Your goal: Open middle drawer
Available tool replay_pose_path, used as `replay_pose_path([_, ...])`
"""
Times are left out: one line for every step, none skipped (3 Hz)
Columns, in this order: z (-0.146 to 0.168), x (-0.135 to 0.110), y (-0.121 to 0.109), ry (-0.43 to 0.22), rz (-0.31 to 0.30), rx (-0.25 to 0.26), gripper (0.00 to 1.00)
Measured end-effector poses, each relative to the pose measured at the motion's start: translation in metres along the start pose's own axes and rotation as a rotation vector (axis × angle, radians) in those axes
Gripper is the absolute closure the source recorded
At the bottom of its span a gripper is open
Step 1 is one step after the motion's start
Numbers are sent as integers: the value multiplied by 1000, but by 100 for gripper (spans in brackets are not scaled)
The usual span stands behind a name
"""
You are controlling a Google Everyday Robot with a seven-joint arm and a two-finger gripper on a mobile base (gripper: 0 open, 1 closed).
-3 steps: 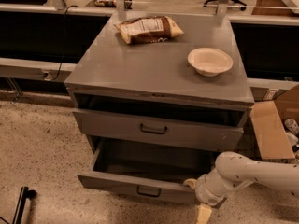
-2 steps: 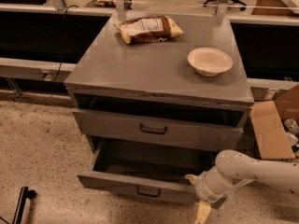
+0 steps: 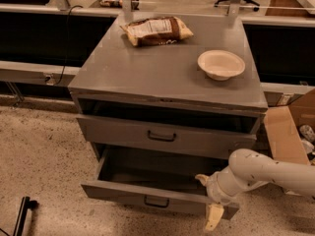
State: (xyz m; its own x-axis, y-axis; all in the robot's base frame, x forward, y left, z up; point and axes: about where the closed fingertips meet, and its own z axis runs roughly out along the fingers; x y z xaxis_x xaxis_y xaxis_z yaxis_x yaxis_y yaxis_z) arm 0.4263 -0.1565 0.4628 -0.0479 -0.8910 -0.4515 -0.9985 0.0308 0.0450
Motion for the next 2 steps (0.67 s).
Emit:
replay_pose_path([-45,-13,-15,13,-40,65,0])
replay_pose_path([-65,-7,-36,40,-38,96,19])
